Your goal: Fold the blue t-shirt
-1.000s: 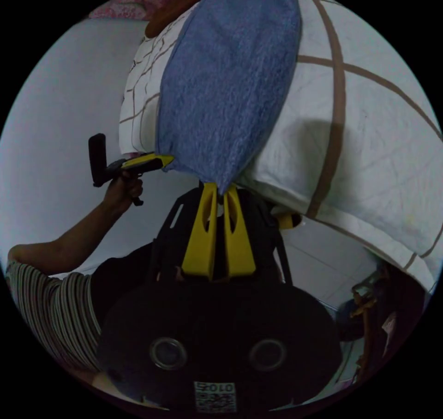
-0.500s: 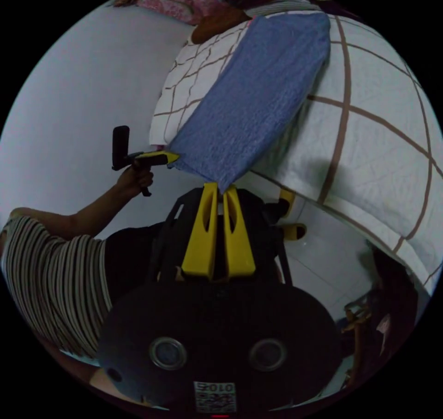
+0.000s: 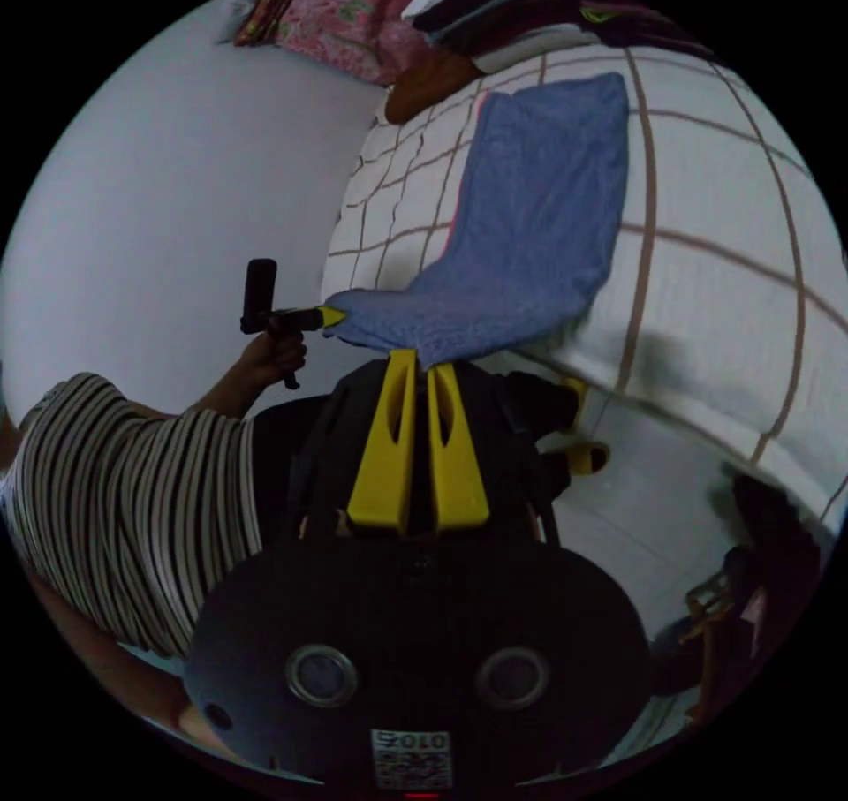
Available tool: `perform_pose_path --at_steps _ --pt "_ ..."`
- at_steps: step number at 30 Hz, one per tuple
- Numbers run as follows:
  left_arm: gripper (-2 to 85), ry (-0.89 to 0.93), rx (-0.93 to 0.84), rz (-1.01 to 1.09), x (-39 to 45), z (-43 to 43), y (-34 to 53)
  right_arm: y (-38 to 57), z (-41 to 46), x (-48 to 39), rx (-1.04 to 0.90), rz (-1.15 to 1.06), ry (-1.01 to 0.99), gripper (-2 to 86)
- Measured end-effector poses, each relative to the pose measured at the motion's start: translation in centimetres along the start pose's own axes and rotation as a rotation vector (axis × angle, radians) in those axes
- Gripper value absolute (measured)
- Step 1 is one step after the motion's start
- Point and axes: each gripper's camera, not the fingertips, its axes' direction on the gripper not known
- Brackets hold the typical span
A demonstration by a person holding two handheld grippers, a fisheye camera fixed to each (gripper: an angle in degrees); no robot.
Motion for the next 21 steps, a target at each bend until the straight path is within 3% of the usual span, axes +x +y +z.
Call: perform_pose_path --at_steps 7,11,21 --pt "4.6 -0.019 -0.025 0.046 0.6 -3.8 -17.7 -14.5 -8.2 2.4 -0.031 -0.005 0.034 4.0" --pt "4.7 -0.011 -0.069 -0.059 -2.3 -3.5 -26.4 -21.2 -10.2 5.7 -0.036 0.100 -0.014 4.1" --pt "6.1 0.040 -0.176 -0.248 -7.9 -0.6 -35.5 -30.7 -10.8 13.4 -0.081 0.386 -0.169 5.0"
